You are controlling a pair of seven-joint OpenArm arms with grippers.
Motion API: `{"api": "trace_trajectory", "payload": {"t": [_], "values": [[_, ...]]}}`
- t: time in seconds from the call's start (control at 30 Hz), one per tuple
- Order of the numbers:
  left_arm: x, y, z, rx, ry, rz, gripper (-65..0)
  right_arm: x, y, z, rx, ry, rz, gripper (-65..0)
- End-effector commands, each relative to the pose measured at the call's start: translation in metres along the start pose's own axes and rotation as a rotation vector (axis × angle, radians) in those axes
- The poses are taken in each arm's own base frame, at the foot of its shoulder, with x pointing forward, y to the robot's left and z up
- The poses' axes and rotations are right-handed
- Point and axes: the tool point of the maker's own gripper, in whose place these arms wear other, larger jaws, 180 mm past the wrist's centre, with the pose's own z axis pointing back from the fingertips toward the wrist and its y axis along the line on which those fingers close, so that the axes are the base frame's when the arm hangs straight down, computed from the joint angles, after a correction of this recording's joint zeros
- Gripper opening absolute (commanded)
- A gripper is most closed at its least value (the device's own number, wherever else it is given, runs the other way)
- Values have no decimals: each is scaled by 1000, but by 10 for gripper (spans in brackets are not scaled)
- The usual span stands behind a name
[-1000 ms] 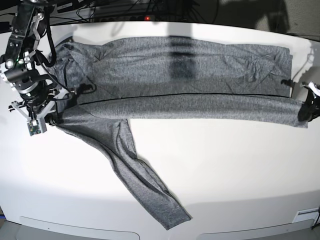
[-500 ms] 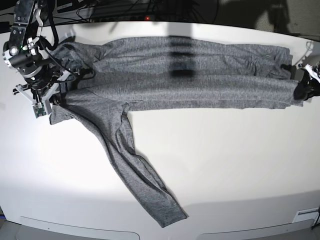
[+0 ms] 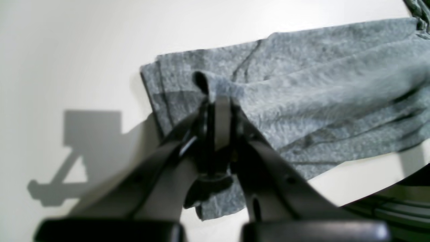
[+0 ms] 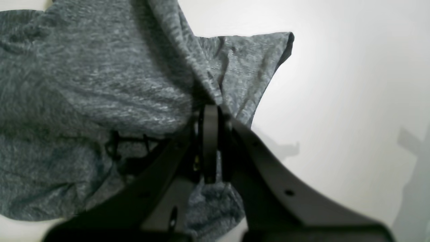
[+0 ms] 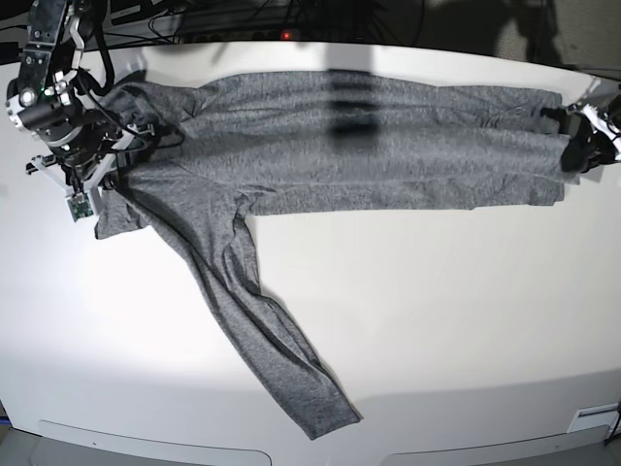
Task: Fold the T-shirt properly
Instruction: 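Lift the hem with both grippers and fold it toward the collar, then lower the folded hem and open both grippers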
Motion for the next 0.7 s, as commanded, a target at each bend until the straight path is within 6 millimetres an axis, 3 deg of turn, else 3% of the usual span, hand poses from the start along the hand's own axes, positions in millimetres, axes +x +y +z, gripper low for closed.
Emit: {"api": "trace_trajectory", "payload": {"t": [0.0, 0.27, 0.67], "values": [[18, 1, 4, -2, -54, -16, -650, 11, -6, 4, -15, -37, 17, -650], [7, 7, 2, 33, -5, -65, -650, -2, -6, 4, -15, 37, 16, -650], [16, 7, 3, 39, -54, -79, -650, -4, -6, 4, -15, 48, 16, -650]]}}
